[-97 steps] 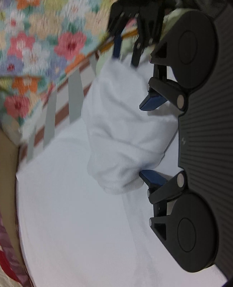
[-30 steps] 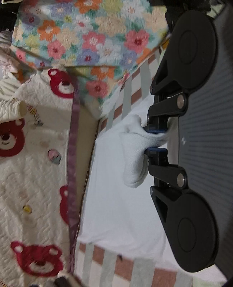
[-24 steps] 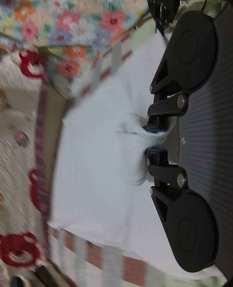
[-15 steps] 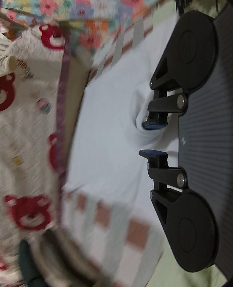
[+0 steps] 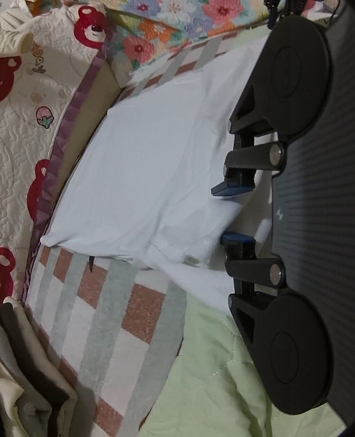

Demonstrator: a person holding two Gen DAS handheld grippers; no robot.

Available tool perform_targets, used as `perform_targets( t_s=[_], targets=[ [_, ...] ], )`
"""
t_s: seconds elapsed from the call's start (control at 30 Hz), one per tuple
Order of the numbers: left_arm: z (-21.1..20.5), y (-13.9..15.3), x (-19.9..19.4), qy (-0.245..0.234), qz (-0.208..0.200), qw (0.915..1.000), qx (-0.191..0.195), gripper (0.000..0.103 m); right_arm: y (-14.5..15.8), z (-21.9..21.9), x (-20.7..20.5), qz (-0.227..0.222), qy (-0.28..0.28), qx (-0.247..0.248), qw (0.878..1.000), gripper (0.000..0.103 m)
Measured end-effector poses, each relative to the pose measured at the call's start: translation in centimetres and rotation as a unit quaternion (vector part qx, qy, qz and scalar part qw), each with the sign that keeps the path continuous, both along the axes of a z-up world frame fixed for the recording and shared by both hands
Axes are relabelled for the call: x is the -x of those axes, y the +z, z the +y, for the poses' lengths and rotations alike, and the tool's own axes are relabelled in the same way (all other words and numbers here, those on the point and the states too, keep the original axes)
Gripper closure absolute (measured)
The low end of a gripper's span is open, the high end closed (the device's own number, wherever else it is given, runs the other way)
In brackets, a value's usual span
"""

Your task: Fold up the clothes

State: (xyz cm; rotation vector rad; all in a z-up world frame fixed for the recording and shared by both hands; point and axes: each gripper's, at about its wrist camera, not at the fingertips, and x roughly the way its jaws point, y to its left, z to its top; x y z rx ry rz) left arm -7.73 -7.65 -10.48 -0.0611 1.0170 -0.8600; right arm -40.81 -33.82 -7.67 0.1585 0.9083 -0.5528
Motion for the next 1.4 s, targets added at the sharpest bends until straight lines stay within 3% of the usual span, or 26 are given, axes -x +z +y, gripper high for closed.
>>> perform_targets(
  t_s=[0.07,0.17,0.2,0.27,0.3,0.33,0.4,0.47,0.53,0.6,0.73,0.77,0.83,0.9,1.03,1.13,1.23,1.3,1.4],
  targets=[
    [-0.2,-0.1,-0.5,-0.003,0.0,1.0,0.005,0.061,0.8,-0.3,0.0,-0.011,0.009,-0.005,1.0,0.07],
    [-1.3,-1.0,-1.4,-0.005,0.012,0.9999,0.006,0.059,1.8,-0.9,-0.1,-0.031,0.021,-0.014,0.999,0.066],
    [-1.8,-1.2,-1.6,-0.007,0.016,0.9998,0.005,0.062,2.0,-1.7,-0.7,-0.043,0.017,-0.02,0.999,0.066],
    [-2.2,-1.1,-1.8,-0.009,0.008,0.9999,0.008,0.094,2.0,-3.3,-2.2,-0.064,0.012,-0.038,0.997,0.064],
    [-2.3,-0.8,-1.7,-0.011,-0.001,0.9999,0.011,0.101,1.8,-4.2,-3.2,-0.073,0.012,-0.051,0.996,0.063],
    [-2.3,-0.3,-1.6,-0.012,-0.013,0.9997,0.015,0.101,1.5,-4.9,-4.2,-0.081,0.012,-0.064,0.995,0.063],
    [-1.2,2.0,-0.3,-0.017,-0.079,0.9961,0.035,0.101,0.7,-5.9,-5.9,-0.086,0.012,-0.087,0.992,0.061],
    [-0.4,3.4,0.6,-0.015,-0.115,0.9929,0.026,0.101,-0.4,-6.7,-7.4,-0.09,0.014,-0.108,0.99,0.06],
    [0.2,2.5,0.6,0.001,-0.095,0.9955,-0.005,0.099,-1.8,-6.8,-8.3,-0.083,0.018,-0.115,0.99,0.059],
    [0.6,-0.2,-0.3,0.012,-0.035,0.9986,-0.038,0.097,-2.3,-6.5,-8.6,-0.066,0.023,-0.106,0.992,0.059],
    [1.8,-1.8,-1.6,0.03,0.018,0.9993,-0.012,0.09,-3.5,-5.9,-9.3,-0.032,0.033,-0.088,0.995,0.061],
    [1.7,-1.4,-1.7,0.031,0.006,0.9995,-0.008,0.087,-3.8,-5.8,-9.5,-0.024,0.035,-0.083,0.996,0.061],
    [1.6,-0.7,-2.0,0.033,-0.018,0.9993,0.0,0.066,-4.3,-5.5,-9.8,-0.007,0.04,-0.074,0.996,0.059],
    [1.1,-0.5,-2.3,0.02,-0.034,0.9992,0.007,0.059,-4.7,-5.5,-10.1,-0.001,0.041,-0.061,0.997,0.057],
    [-0.9,-1.1,-2.8,-0.019,-0.06,0.9978,-0.02,0.063,-5.1,-6.0,-10.8,0.001,0.04,-0.029,0.999,0.045],
    [-2.1,-1.2,-2.5,-0.044,-0.088,0.994,-0.046,0.072,-5.5,-6.3,-11.2,0.003,0.04,-0.006,0.999,0.045],
    [-2.7,-0.4,-2.0,-0.067,-0.119,0.9895,-0.047,0.078,-5.8,-6.7,-11.6,0.002,0.036,0.013,0.999,0.04],
    [-2.9,-0.3,-1.8,-0.079,-0.126,0.9878,-0.048,0.078,-5.9,-7.4,-11.0,-0.01,0.019,-0.002,1.0,0.033],
    [-3.5,-0.6,-1.7,-0.086,-0.136,0.9853,-0.059,0.078,-6.1,-8.5,-10.2,-0.027,-0.008,-0.024,0.999,0.033]
  ],
)
